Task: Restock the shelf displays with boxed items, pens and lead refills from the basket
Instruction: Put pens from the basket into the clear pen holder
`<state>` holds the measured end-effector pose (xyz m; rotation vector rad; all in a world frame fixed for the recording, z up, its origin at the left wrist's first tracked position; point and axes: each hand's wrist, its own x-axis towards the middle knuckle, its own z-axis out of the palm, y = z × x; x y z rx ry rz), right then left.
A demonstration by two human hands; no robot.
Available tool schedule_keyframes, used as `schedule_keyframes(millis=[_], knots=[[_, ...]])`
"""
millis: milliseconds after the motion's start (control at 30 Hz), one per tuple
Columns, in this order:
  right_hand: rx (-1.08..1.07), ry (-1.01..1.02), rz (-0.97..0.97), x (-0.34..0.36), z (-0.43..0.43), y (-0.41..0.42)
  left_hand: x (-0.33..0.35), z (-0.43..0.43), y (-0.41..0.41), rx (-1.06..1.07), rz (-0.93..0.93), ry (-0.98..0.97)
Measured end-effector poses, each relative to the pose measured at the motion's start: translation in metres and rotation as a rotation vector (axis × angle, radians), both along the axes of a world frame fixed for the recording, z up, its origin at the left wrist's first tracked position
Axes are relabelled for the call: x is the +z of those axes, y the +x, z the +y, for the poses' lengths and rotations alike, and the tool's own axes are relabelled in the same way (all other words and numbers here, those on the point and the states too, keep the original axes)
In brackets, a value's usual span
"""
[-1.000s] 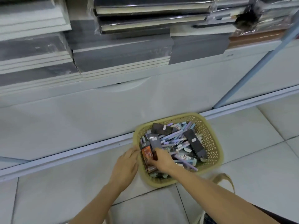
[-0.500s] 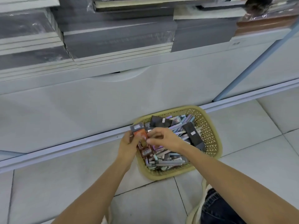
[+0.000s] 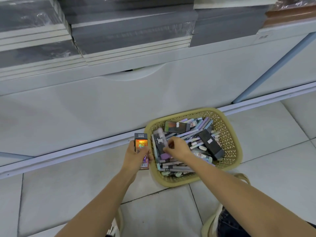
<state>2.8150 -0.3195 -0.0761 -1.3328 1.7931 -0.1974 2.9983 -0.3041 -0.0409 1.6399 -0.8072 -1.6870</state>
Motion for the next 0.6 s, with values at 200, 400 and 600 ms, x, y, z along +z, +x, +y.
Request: schedule_keyframes(millis=[200, 400, 600], knots=[[-0.038, 0.096, -0.56, 0.034, -0.005, -0.04, 0.0, -0.008, -0.01, 0.072, -0.005, -0.026], [0.038, 0.053, -0.635, 0.04, -0.006, -0.025, 0.001, -0.016, -0.029, 0.082, 0.038, -0.032], [-0.003, -0.257, 0.179, 0.013, -0.024, -0.045, 0.002, -0.019, -0.019, 0.11, 0.107, -0.013]])
